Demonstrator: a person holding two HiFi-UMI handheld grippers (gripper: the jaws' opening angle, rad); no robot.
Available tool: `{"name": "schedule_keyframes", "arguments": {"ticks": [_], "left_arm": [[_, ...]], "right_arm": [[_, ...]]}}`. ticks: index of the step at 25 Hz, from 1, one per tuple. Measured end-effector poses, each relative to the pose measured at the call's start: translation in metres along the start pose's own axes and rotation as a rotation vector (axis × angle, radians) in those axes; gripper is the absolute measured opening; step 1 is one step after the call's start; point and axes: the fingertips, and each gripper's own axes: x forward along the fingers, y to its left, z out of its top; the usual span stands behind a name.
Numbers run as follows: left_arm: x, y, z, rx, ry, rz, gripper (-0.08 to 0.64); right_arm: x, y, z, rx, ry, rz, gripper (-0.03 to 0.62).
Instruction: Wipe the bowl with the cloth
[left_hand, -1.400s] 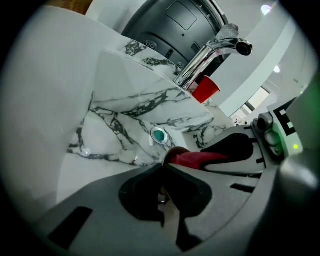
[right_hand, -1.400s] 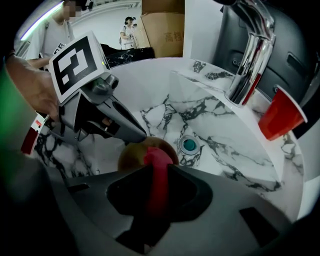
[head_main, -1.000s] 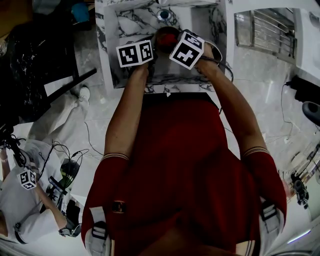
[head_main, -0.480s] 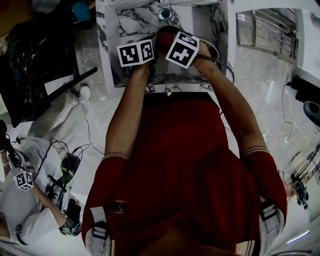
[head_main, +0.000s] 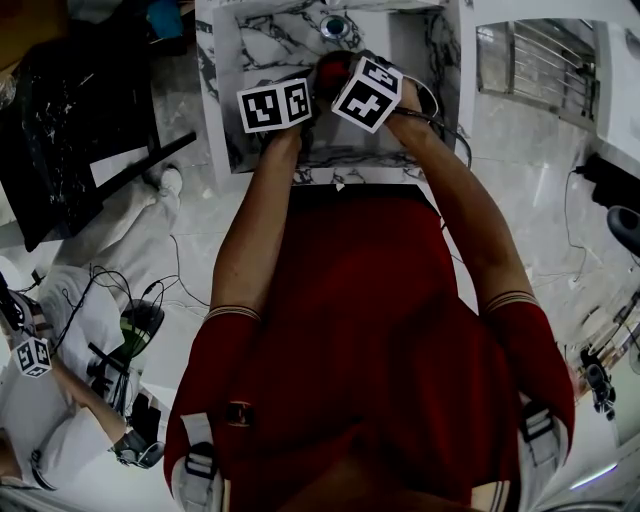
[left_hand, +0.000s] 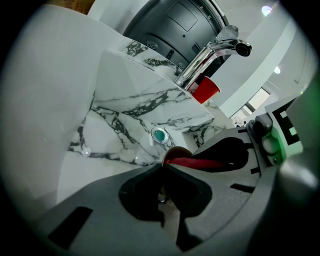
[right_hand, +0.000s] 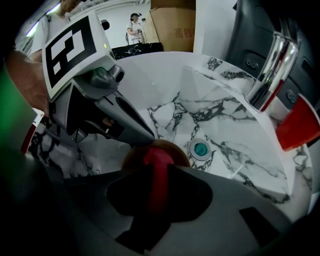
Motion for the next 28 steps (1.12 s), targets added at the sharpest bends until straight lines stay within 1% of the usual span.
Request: {"name": "schedule_keyframes", "arguments": {"ticks": [7, 13, 21, 24, 28], "left_arm": [[0.000, 0.001, 0.000, 0.003, -0.003, 0.004, 0.015], [0.001, 0.002, -0.001, 0.006, -0.002, 0.009, 0.015], [0.001, 0.000, 0.000, 0.018, -0.001, 0.017, 0.015], [0.001, -0.002, 0.001, 0.021, -0.002, 0.013, 0.015], [0.000, -0.002, 0.002, 0.030, -0.008, 0.014, 0.015]], "right_arm": [[-0.003, -0.006, -0.012, 0.022, 0.032, -0.013, 0.089], [-0.003, 0.005, -0.020, 0.017, 0.056, 0.034, 0.089], [-0.005, 0.016, -0.011, 0.053, 0.014, 0.089, 0.089], [-0.008, 0.016, -0.008, 0.059, -0.004, 0.086, 0.089], [-0.013, 0.012, -0.004, 0.065, -0.031, 0.061, 0.089]]}}
